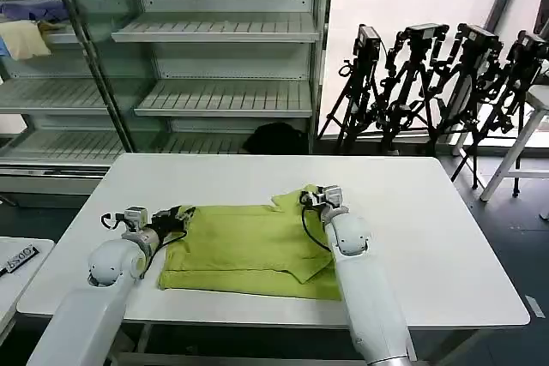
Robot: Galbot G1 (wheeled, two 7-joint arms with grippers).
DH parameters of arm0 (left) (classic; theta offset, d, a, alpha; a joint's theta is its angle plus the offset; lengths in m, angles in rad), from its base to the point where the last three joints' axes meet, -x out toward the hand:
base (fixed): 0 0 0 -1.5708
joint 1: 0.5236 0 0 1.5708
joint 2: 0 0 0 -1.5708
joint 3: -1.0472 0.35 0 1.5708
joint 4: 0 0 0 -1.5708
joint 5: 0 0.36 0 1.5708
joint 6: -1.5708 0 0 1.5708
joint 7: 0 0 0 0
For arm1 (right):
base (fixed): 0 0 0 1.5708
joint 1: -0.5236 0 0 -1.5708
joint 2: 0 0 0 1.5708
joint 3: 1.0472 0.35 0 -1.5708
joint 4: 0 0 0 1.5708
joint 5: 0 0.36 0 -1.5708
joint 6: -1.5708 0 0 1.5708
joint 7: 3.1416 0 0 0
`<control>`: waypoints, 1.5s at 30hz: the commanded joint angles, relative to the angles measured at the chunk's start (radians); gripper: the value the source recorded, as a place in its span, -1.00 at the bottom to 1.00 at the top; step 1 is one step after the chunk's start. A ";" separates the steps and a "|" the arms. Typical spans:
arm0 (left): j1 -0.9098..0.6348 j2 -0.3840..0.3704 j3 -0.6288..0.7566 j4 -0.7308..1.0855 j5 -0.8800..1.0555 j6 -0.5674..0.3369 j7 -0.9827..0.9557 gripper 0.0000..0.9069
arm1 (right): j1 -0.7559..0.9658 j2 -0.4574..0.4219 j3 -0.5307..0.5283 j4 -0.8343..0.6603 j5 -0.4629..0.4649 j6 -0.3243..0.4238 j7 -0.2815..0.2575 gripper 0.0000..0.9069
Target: Fold and organize the clothes.
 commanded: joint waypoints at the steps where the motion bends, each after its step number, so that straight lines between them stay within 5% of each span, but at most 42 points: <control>1: 0.002 0.000 0.001 -0.004 -0.001 0.001 0.001 -0.96 | -0.007 -0.003 -0.004 0.007 -0.003 -0.002 -0.001 -1.00; 9: 0.000 -0.003 -0.001 -0.017 0.002 0.000 0.004 -0.98 | -0.010 -0.001 0.004 0.030 0.043 0.000 0.030 -1.00; 16: -0.007 -0.014 -0.033 -0.062 -0.059 -0.005 -0.009 -0.98 | -0.035 -0.022 0.002 0.142 0.170 0.001 0.075 -1.00; 24: 0.014 -0.011 -0.054 -0.129 -0.103 -0.005 -0.011 -0.98 | -0.112 -0.053 -0.033 0.300 0.195 -0.003 0.087 -1.00; 33: 0.116 -0.012 -0.100 -0.217 -0.119 -0.005 0.016 -0.98 | -0.340 -0.120 -0.035 0.559 0.246 -0.005 0.109 -1.00; 45: 0.209 -0.016 -0.152 -0.235 -0.118 -0.006 0.062 -0.98 | -0.549 -0.146 0.027 0.694 0.242 -0.003 0.076 -1.00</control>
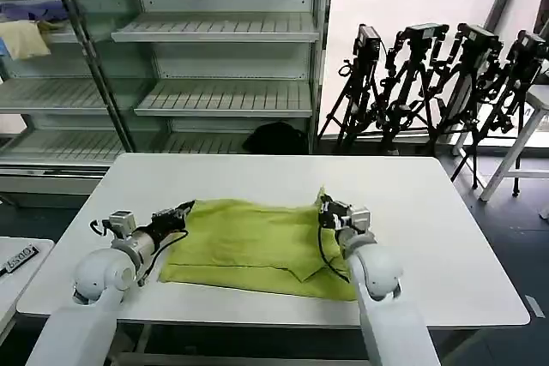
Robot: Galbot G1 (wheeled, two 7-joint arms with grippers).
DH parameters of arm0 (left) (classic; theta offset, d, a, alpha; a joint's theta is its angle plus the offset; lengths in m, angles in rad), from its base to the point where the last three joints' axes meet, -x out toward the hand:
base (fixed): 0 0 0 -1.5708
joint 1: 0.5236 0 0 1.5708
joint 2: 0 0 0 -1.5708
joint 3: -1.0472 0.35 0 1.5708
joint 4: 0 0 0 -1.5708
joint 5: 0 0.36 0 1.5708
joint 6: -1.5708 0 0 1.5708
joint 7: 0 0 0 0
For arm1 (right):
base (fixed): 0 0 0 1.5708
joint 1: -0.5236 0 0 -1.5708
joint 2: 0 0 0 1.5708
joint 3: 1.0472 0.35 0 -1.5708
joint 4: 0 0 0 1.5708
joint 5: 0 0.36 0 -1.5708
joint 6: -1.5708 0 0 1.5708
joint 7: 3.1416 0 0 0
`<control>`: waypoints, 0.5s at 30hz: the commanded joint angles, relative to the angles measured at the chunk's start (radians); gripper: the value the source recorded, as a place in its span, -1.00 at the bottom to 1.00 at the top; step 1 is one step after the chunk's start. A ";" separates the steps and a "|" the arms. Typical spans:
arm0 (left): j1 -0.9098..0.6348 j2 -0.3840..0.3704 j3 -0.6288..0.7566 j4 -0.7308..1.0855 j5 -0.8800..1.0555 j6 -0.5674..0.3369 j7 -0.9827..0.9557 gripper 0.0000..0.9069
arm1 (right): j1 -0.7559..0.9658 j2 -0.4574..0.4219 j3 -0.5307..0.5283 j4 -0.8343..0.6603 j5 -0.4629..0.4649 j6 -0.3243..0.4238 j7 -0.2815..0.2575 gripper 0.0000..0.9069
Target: Fold and organize the clothes.
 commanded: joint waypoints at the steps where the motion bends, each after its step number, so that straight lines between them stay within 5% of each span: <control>1: 0.060 0.007 -0.026 -0.029 -0.006 0.001 0.017 -0.98 | -0.194 -0.023 0.031 0.167 0.020 0.002 -0.009 -1.00; 15: 0.115 0.041 -0.048 -0.077 0.022 0.002 0.027 -0.98 | -0.276 -0.019 0.036 0.222 0.018 0.004 -0.037 -1.00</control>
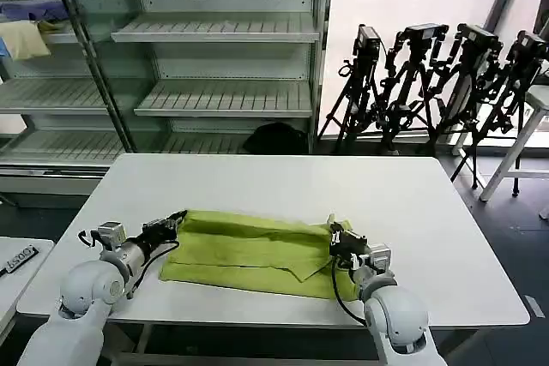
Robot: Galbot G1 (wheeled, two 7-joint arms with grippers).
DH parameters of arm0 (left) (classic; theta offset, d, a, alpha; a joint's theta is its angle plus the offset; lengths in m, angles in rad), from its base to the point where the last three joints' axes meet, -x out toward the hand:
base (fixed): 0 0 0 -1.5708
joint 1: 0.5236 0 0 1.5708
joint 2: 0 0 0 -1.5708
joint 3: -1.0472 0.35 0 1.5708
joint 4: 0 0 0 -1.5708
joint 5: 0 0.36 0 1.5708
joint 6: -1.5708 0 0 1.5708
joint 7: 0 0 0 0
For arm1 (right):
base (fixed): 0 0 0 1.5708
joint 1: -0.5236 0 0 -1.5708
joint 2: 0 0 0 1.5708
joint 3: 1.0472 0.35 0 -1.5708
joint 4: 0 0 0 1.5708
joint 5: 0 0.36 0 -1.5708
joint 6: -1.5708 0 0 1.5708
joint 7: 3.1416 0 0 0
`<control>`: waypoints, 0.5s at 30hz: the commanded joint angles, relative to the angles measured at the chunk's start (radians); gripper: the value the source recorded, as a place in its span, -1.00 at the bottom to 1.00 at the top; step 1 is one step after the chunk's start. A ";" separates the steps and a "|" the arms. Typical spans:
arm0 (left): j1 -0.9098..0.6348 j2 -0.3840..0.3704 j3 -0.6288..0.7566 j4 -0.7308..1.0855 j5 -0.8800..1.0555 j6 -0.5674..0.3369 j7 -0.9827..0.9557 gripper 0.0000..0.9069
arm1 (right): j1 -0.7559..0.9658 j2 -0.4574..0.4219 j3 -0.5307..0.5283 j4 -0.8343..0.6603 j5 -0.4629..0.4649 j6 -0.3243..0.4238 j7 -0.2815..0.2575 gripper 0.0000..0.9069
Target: Fold and organize the clothes.
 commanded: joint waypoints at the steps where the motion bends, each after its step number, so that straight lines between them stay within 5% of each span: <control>1: 0.043 0.007 -0.008 -0.026 0.022 0.001 0.012 -0.98 | -0.083 -0.001 0.003 0.063 0.005 0.001 -0.007 -1.00; 15: 0.120 0.015 -0.016 -0.087 0.126 0.001 0.021 -0.96 | -0.107 -0.004 0.001 0.088 -0.030 0.001 -0.016 -1.00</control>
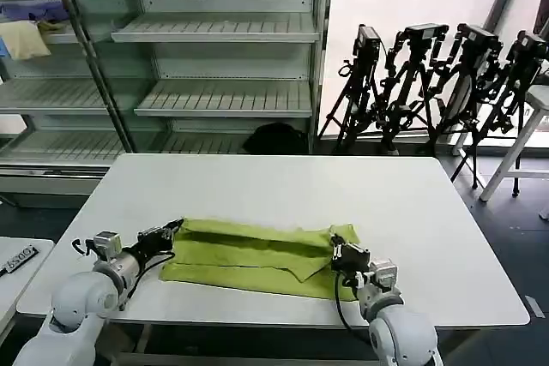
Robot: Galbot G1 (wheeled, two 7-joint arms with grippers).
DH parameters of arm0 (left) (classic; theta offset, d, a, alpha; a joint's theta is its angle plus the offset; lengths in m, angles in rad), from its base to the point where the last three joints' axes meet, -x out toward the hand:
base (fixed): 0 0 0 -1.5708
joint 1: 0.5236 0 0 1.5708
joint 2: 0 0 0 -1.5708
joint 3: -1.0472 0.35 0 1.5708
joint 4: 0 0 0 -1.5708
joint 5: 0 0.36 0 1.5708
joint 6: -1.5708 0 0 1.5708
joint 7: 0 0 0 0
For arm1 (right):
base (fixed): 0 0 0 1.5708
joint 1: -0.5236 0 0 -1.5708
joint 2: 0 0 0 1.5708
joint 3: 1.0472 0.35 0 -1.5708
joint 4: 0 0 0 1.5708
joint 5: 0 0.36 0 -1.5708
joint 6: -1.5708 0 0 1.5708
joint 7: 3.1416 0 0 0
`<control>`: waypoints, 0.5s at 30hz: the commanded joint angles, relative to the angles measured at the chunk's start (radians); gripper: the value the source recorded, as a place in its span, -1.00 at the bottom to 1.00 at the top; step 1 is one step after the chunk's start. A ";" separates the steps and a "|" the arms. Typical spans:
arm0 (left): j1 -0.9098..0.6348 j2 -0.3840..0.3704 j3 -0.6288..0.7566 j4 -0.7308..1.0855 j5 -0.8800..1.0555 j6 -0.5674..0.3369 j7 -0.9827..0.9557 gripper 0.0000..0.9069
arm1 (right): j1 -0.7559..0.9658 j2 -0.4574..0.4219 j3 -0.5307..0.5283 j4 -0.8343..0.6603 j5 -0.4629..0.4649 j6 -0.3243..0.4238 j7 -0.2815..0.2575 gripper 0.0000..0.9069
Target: Fold and organize the clothes.
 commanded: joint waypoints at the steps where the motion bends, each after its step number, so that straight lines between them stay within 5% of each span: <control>1: 0.043 -0.004 0.004 -0.029 0.087 0.000 0.008 -0.96 | -0.035 0.000 -0.002 0.019 -0.035 0.001 -0.006 -1.00; 15: 0.083 0.011 0.005 -0.073 0.205 0.001 -0.001 -0.96 | -0.065 -0.012 -0.010 0.012 -0.198 0.002 -0.028 -1.00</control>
